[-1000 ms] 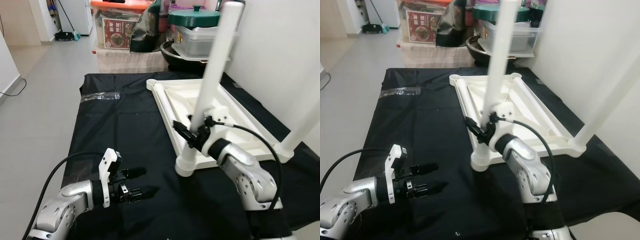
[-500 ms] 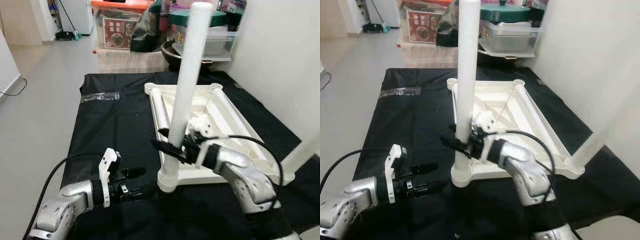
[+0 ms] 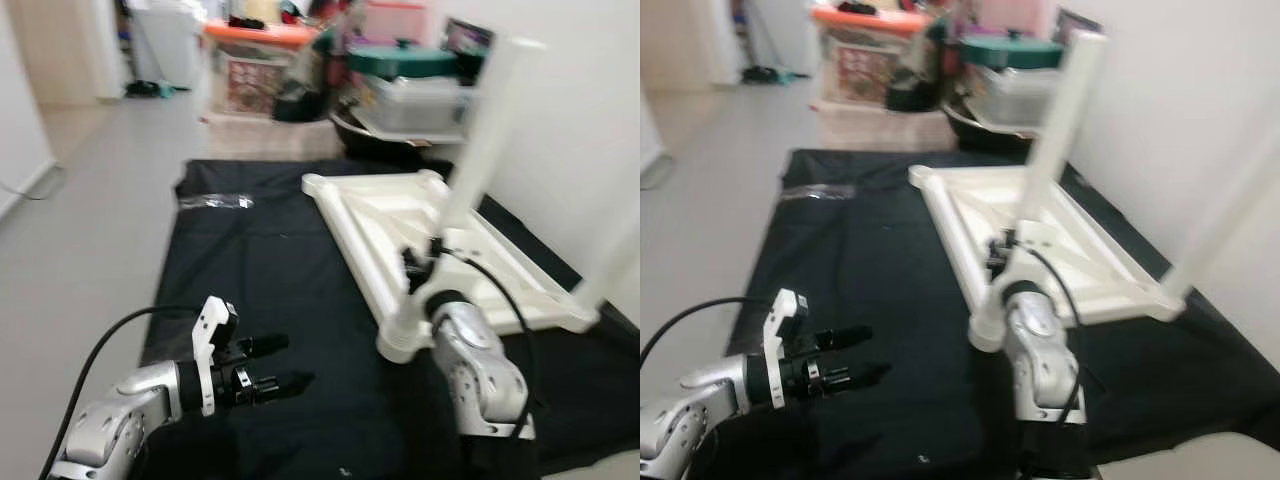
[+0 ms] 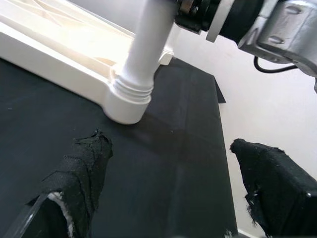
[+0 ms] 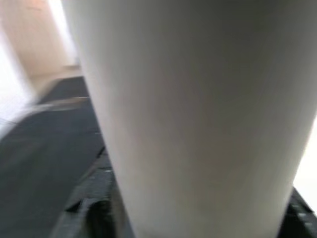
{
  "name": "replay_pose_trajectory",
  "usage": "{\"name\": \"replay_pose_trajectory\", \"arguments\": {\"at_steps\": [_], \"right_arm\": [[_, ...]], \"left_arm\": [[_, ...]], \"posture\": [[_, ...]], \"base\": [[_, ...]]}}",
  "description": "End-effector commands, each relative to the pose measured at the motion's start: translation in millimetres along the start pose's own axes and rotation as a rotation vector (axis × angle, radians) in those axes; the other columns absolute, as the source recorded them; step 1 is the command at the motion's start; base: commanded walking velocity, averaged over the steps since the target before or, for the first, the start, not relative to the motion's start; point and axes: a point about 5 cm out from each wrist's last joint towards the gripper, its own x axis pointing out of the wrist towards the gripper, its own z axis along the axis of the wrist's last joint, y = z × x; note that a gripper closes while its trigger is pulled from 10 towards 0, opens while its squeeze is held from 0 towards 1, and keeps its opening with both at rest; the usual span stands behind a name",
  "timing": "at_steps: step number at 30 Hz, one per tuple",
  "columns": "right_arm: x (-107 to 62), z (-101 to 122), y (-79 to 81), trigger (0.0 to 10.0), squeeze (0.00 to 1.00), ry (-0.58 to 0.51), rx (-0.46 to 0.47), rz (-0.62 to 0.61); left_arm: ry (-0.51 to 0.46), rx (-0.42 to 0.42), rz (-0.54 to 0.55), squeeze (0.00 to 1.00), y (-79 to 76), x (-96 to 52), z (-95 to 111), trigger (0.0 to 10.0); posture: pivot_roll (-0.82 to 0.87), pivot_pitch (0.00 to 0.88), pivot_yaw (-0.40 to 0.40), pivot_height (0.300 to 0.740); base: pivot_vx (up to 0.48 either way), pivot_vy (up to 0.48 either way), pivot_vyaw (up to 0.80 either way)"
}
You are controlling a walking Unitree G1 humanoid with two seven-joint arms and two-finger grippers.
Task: Building children table
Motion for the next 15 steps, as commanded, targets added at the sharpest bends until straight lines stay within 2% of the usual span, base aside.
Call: {"name": "replay_pose_trajectory", "arguments": {"at_steps": [1, 2, 3, 4, 6, 7, 9, 10, 12, 14, 15], "right_arm": [[1.4, 5.4, 17.7, 10.0, 1.00, -0.019, 0.044, 0.143], [1.0, 11.9, 20.2, 10.0, 0.00, -0.027, 0.055, 0.242], [-0.8, 18.2, 22.3, 10.0, 0.00, -0.029, 0.052, 0.346], [-0.8, 18.2, 22.3, 10.0, 0.00, -0.029, 0.052, 0.346], [-8.9, 28.6, 25.3, 10.0, 0.00, -0.034, 0.017, 0.586], [-8.9, 28.6, 25.3, 10.0, 0.00, -0.034, 0.017, 0.586], [-16.2, 32.5, 24.8, 10.0, 0.00, -0.031, -0.044, 0.789], [-16.2, 32.5, 24.8, 10.0, 0.00, -0.031, -0.044, 0.789], [-20.6, 25.1, 27.7, 10.0, 0.00, 0.012, -0.074, 0.930], [-25.8, 12.5, 33.1, 10.0, 0.00, 0.063, -0.095, 1.016], [-29.5, 4.9, 36.7, 9.2, 0.00, 0.090, -0.106, 1.057]], "left_arm": [[0.006, -0.013, -0.014, 0.00, -0.9, 1.3, -1.3, 10.0], [0.005, -0.013, -0.012, 0.00, -0.5, 1.5, -1.5, 10.0], [0.003, -0.014, -0.011, 0.00, -0.1, 1.8, -1.5, 10.0], [0.003, -0.014, -0.011, 0.00, -0.1, 1.8, -1.5, 10.0], [0.000, -0.013, -0.012, 0.00, -0.2, 2.1, -1.4, 10.0], [0.000, -0.013, -0.012, 0.00, -0.2, 2.1, -1.4, 10.0], [-0.002, -0.012, -0.010, 0.00, 0.6, 2.6, -1.5, 10.0], [-0.002, -0.012, -0.010, 0.00, 0.6, 2.6, -1.5, 10.0], [-0.004, -0.010, -0.008, 0.00, 0.3, 3.5, -1.7, 10.0], [-0.008, -0.009, -0.001, 0.00, 0.1, 3.6, -2.1, 10.0], [-0.010, -0.010, 0.003, 0.00, 0.4, 3.3, -2.3, 10.0]], "posture": [[0.05, 0.000, -0.093, 0.740], [0.05, 0.000, -0.098, 0.740], [0.06, 0.000, -0.099, 0.740], [0.06, 0.000, -0.099, 0.740], [0.06, 0.000, -0.099, 0.740], [0.06, 0.000, -0.099, 0.740], [0.06, 0.000, -0.112, 0.740], [0.06, 0.000, -0.112, 0.740], [0.06, 0.000, -0.114, 0.740], [0.08, 0.000, -0.128, 0.740], [0.08, 0.000, -0.128, 0.740]], "base": [[0.000, 0.000, 0.00], [0.000, 0.000, 0.00], [0.000, 0.000, 0.00], [0.000, 0.000, 0.00], [0.000, 0.000, 0.00], [0.000, 0.000, 0.00], [0.000, 0.000, 0.00], [0.000, 0.000, 0.00], [0.000, 0.000, 0.00], [0.000, 0.000, 0.00], [0.000, 0.000, 0.00]]}}
